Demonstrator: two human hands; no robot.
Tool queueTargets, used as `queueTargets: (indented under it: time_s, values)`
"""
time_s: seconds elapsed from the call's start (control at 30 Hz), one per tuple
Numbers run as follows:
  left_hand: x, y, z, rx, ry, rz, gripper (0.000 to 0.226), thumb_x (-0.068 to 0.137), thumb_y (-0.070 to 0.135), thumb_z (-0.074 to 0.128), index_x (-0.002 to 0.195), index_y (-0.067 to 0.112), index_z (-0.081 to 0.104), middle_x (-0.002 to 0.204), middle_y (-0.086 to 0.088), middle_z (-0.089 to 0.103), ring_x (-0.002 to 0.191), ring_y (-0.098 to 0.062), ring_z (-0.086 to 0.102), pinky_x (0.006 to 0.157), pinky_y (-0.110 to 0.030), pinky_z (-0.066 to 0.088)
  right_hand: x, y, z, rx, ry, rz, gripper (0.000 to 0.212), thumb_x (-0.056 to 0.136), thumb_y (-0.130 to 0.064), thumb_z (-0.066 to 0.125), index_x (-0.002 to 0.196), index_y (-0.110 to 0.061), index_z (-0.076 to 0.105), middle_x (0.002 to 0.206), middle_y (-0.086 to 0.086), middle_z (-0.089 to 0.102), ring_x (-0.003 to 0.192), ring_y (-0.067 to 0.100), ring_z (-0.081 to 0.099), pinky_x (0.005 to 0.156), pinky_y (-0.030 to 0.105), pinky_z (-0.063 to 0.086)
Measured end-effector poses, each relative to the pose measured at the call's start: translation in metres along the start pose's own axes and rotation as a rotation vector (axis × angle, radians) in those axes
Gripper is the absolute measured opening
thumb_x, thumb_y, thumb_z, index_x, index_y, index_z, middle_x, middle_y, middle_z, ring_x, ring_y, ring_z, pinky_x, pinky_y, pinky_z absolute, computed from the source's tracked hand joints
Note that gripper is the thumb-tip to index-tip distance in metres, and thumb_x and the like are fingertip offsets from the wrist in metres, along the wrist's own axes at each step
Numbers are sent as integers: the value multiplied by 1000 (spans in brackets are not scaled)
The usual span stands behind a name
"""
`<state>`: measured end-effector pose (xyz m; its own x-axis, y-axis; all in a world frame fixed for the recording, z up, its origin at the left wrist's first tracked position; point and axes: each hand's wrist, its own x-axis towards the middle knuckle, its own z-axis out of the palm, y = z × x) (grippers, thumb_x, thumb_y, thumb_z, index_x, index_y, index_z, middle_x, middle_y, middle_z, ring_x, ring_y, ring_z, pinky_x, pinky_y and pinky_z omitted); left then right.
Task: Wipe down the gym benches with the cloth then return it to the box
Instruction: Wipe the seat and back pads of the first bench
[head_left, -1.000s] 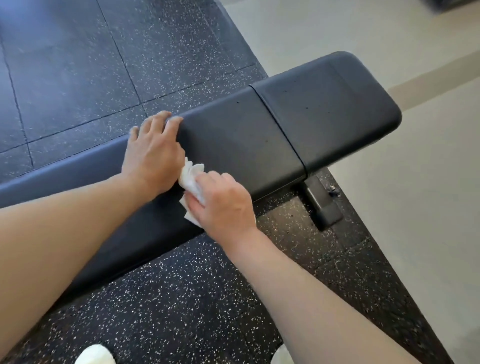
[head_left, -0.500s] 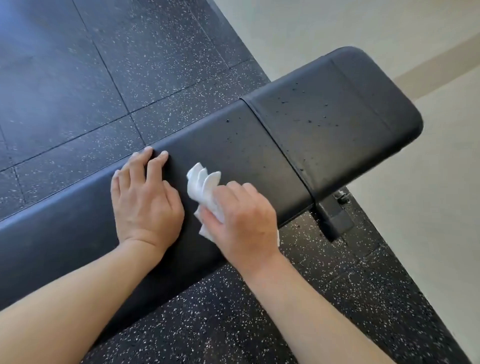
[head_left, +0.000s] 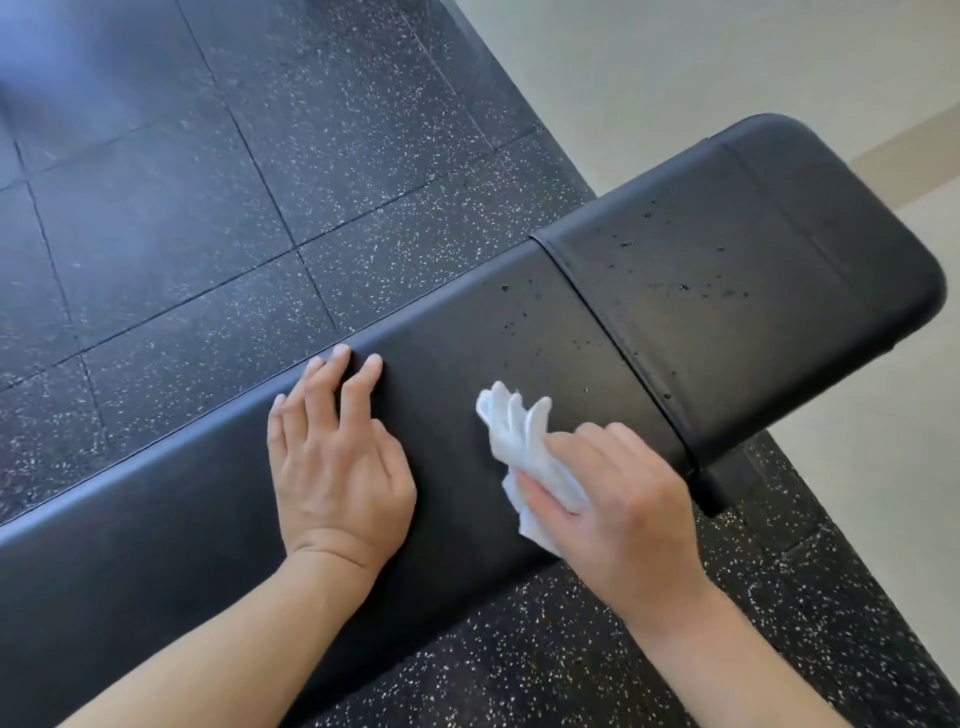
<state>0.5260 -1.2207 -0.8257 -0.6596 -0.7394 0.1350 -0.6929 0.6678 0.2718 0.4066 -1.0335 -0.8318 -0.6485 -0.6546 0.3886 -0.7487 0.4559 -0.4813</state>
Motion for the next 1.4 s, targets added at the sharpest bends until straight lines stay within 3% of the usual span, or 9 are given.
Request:
queueTargets:
  time_s: [0.2, 0.37, 0.57, 0.67, 0.8, 1.0, 1.1, 1.17, 1.4]
  values:
    - [0, -4, 3, 29, -3, 13, 56, 90, 22, 40, 144, 15, 55, 157, -10, 46, 147, -35, 39, 123, -58, 27, 12, 6, 4, -47, 7, -44, 26, 95, -33, 70, 78, -13, 66, 66, -5, 44, 60, 21, 34, 51, 37, 38]
    - [1, -3, 3, 23, -7, 1, 54, 90, 22, 41, 141, 15, 56, 157, -10, 47, 148, -35, 38, 124, -58, 26, 106, -35, 68, -113, -9, 9, 32, 89, -37, 69, 108, -11, 73, 78, -1, 62, 71, 24, 55, 59, 35, 37]
    - [2, 0, -1, 6, -31, -18, 55, 91, 21, 42, 143, 12, 57, 157, -12, 47, 149, -36, 37, 125, -58, 25, 189, -60, 110, -9, -135, 115, 7, 83, -17, 73, 89, -16, 70, 86, 5, 72, 81, 35, 65, 62, 34, 35]
    - [2, 1, -1, 3, -37, -19, 55, 91, 19, 44, 144, 12, 56, 157, -12, 46, 149, -36, 37, 125, -57, 23, 169, -55, 101, -53, -183, 110, 23, 91, -32, 68, 109, -18, 70, 95, 1, 70, 89, 28, 62, 68, 35, 39]
    - [1, -1, 0, 2, -46, -17, 55, 91, 17, 46, 145, 14, 56, 158, -10, 45, 151, -34, 35, 126, -55, 22, 76, -38, 48, -76, -146, 85, 35, 103, -40, 54, 113, -13, 74, 84, 0, 60, 74, 23, 44, 69, 34, 39]
    - [1, -3, 2, 0, -16, 0, 55, 89, 17, 46, 143, 13, 57, 156, -10, 47, 149, -35, 38, 124, -58, 25, -14, 13, -18, -138, -40, -71, 21, 95, -29, 75, 87, -10, 73, 74, -4, 55, 62, 22, 36, 59, 29, 35]
    - [0, -5, 3, 8, -15, 3, 55, 90, 19, 45, 143, 14, 56, 157, -10, 46, 150, -34, 37, 125, -57, 25, 31, 12, 5, -172, 73, -199, 16, 95, -25, 68, 102, -11, 68, 75, -2, 49, 63, 22, 37, 53, 33, 38]
    - [1, -5, 3, 6, -13, 3, 55, 90, 20, 43, 143, 14, 56, 157, -10, 46, 149, -34, 37, 125, -57, 25, 78, 12, 33, -165, 117, -79, 21, 97, -33, 57, 103, -16, 68, 75, -3, 53, 64, 24, 45, 53, 35, 41]
    - [1, 0, 0, 15, -27, -17, 55, 90, 20, 42, 143, 13, 56, 156, -10, 47, 149, -34, 37, 124, -57, 26, 211, -5, 85, -74, -162, 95, 9, 80, -20, 60, 86, -16, 66, 84, 3, 70, 81, 36, 63, 63, 36, 48]
